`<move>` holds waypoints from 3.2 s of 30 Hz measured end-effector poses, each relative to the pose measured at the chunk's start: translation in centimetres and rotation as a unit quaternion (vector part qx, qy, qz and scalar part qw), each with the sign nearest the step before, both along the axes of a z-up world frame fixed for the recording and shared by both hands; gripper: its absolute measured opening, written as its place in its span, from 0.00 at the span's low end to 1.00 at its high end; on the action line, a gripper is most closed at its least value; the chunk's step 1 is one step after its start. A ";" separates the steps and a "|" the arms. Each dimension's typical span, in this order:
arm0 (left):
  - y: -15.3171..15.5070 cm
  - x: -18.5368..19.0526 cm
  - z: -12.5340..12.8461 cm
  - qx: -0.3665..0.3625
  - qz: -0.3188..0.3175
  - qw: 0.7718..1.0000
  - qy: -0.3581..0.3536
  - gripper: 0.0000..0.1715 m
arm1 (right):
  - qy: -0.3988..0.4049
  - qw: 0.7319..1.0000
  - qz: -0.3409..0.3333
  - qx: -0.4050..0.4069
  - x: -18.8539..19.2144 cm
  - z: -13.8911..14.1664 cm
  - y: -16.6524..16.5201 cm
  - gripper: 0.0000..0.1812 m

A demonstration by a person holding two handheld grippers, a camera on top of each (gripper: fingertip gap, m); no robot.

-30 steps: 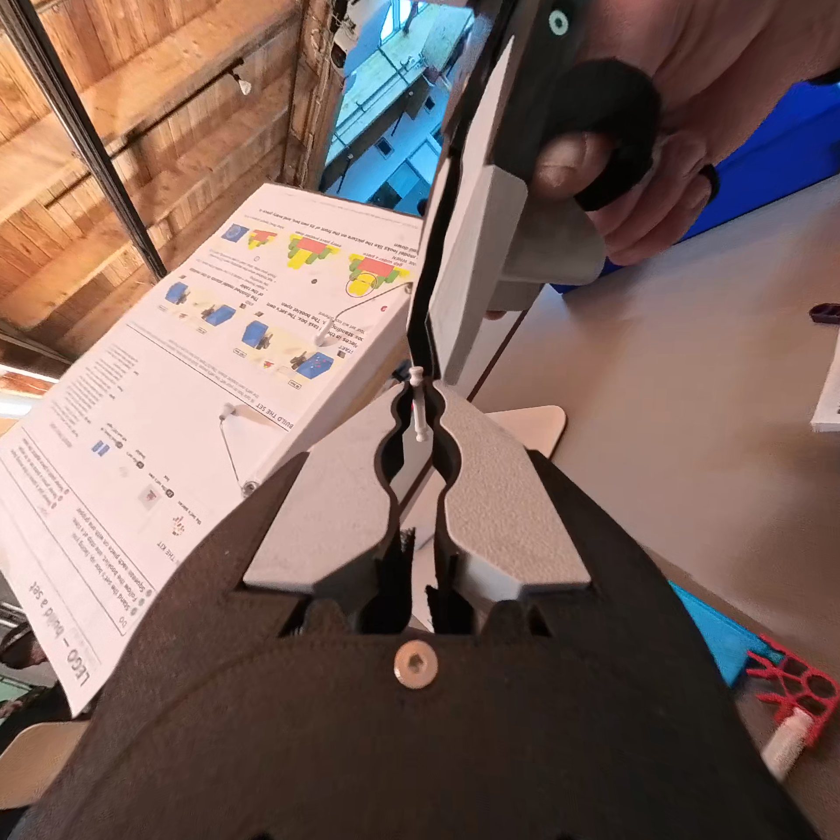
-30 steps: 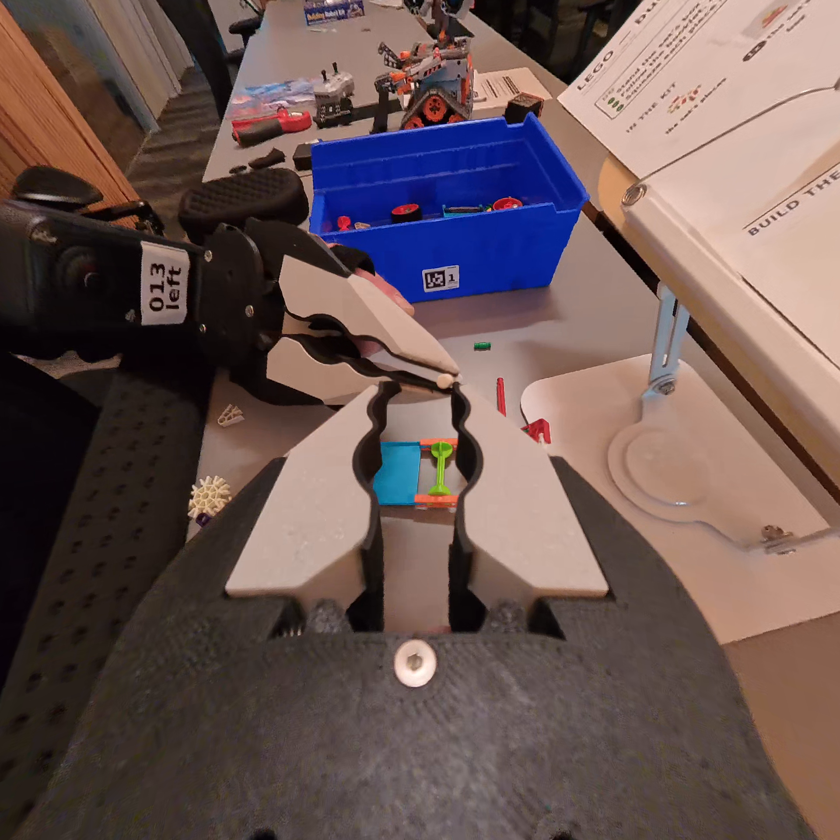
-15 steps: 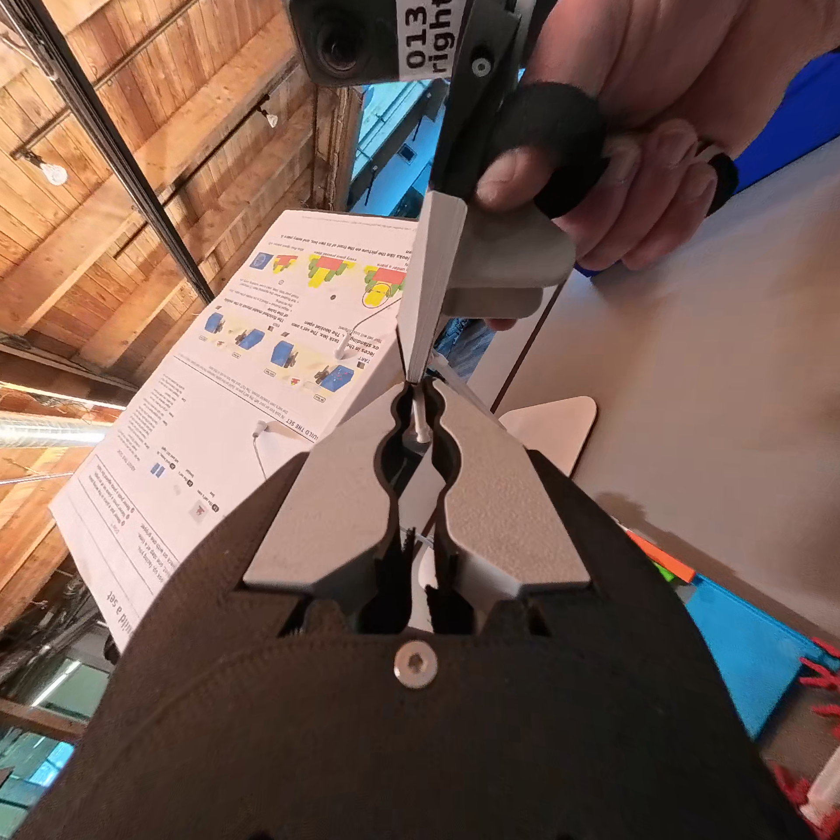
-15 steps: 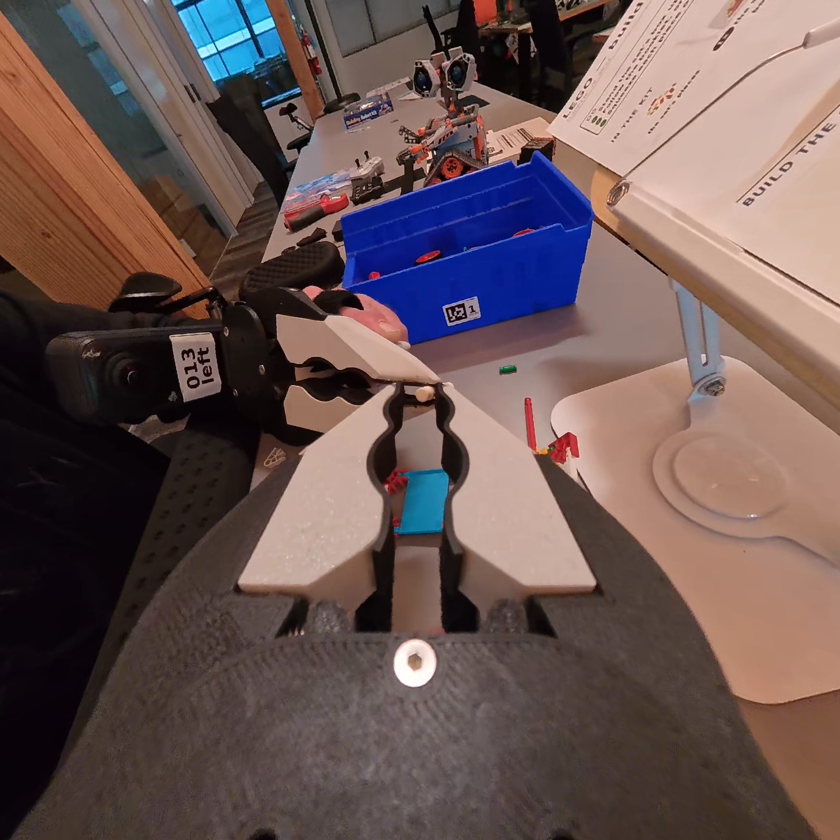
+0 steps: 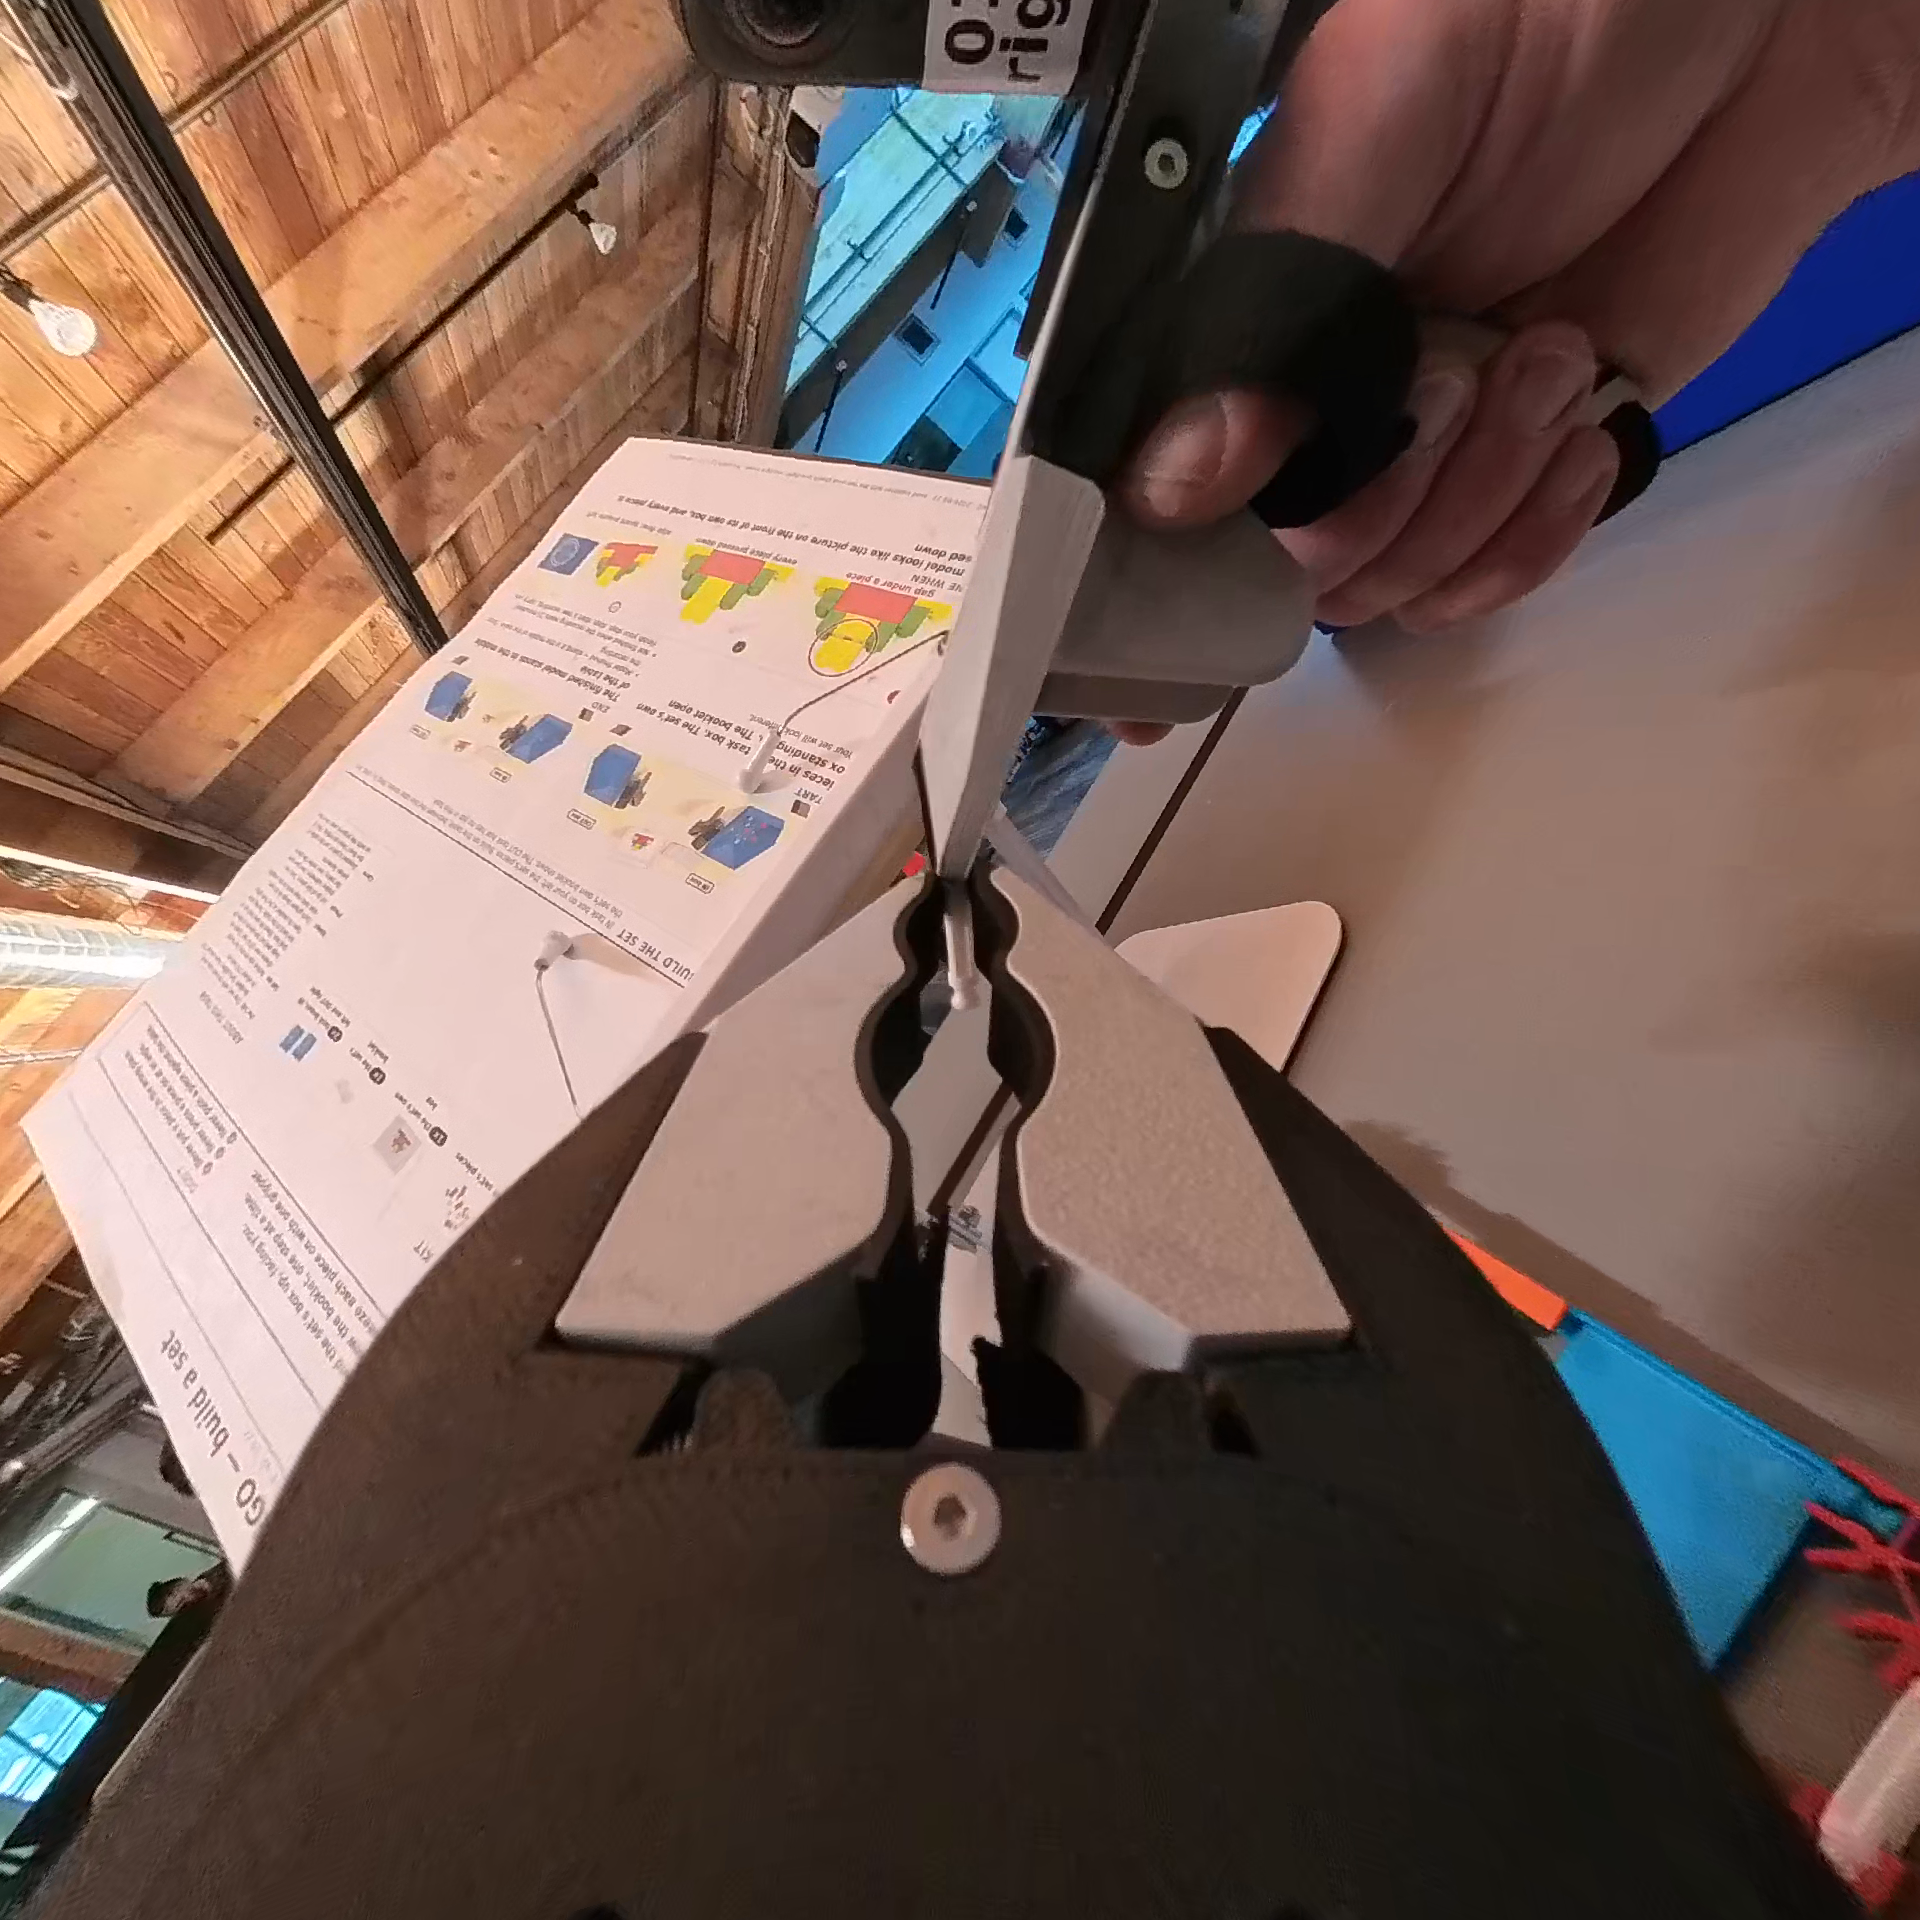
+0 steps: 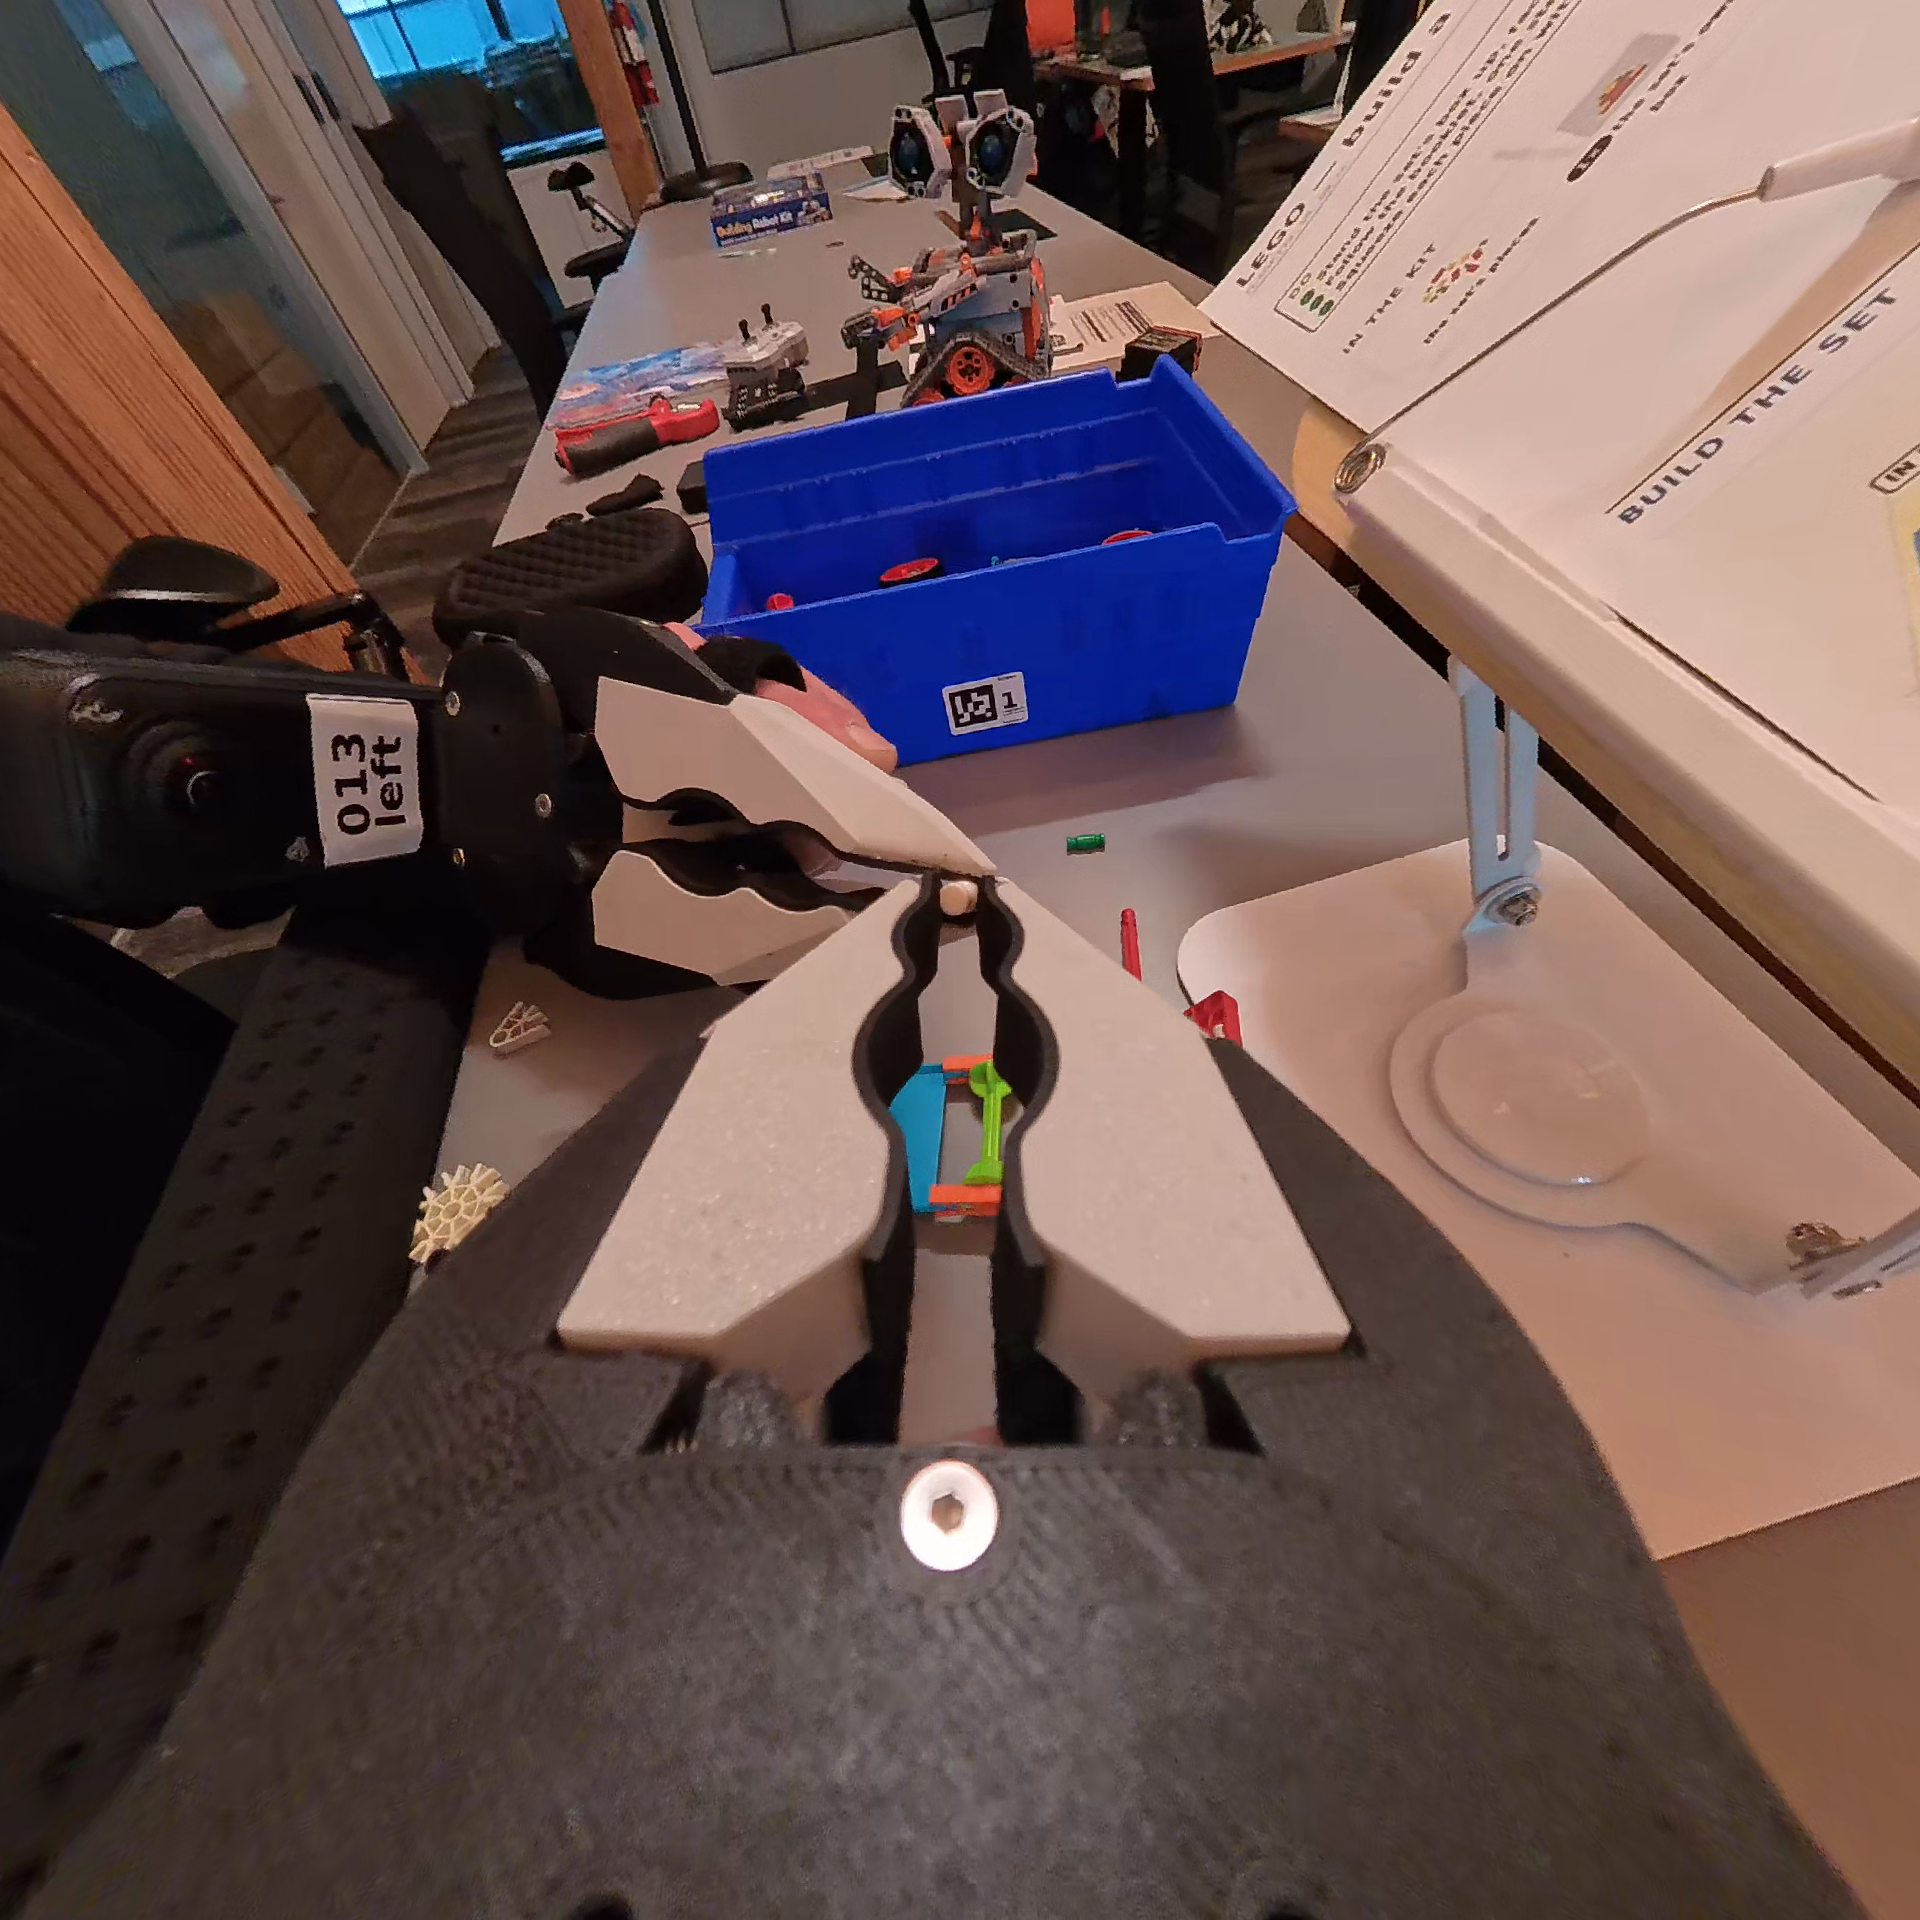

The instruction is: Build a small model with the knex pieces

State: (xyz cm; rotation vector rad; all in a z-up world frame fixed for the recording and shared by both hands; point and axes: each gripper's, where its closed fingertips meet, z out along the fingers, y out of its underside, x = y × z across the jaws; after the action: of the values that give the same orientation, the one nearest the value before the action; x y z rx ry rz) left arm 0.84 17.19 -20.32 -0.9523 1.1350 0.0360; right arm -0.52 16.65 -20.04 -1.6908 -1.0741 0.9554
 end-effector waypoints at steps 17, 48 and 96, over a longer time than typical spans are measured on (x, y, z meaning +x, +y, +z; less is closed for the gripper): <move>0.2 0.0 -0.1 -0.013 -0.001 1.000 -0.014 0.02 | -0.005 1.000 -0.009 0.016 0.2 0.1 0.3 0.01; 2.1 -0.7 -1.5 -0.091 -0.004 0.995 -0.043 0.08 | 0.007 1.000 -0.019 0.013 1.6 -0.3 1.6 0.02; 0.9 -0.9 -5.6 -0.082 -0.032 0.984 0.156 0.02 | -0.276 0.917 0.007 0.288 0.4 -5.8 0.9 0.02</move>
State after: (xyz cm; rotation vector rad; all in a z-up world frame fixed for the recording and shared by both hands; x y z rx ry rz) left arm -0.06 18.10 -25.94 -1.0813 1.4739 0.0412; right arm -0.14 17.60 -25.87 -1.4639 -1.5515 0.1055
